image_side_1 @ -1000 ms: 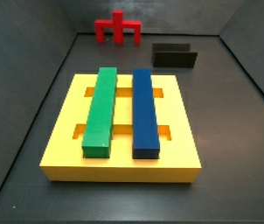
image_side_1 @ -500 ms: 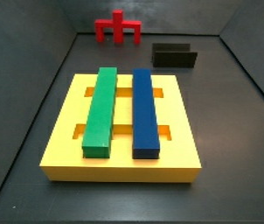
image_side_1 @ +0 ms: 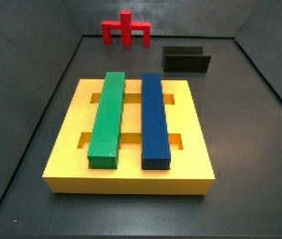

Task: Pick up the purple object. Move up. Move to above the board. Insert the purple object.
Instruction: Move to above the board, then insert the purple object.

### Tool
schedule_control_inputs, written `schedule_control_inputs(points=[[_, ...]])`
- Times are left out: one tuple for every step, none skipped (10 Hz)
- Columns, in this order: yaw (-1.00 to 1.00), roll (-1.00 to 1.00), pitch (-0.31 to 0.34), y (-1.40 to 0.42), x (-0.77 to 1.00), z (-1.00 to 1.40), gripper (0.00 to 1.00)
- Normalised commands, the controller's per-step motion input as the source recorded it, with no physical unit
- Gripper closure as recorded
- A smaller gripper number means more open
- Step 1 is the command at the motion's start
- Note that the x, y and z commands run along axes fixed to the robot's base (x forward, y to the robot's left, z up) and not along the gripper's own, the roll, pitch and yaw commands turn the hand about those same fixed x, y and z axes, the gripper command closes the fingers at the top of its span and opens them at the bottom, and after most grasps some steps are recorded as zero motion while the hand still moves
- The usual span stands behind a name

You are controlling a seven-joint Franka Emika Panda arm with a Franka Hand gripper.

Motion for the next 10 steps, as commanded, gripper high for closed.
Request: schedule_control_inputs(points=[[-0.01,-0.01,0.098,-1.4,0.1,0.18,1.0],[0.0,-0.01,0.11,-1.4,0.12,0.19,1.0],[0.0,0.01,0.151,-1.4,0.17,0.2,1.0],[0.01,0.01,0.168,-0.93,0.16,0.14,1.0],[0.01,0.01,0.165,-0.54,0.13,0.09,1.0],[0.01,0.02,0.121,-0.27,0.09,0.05,1.0],[0.01,0.03,0.092,-0.19,0.05,0.05,1.0],[0.0,0.0,0.019,0.0,0.0,0.0,1.0],[0.0,0.03,0.0,-0.13,0.0,0.0,1.0],[0.0,0.02,0.036,-0.03,0.09,0.0,1.0]])
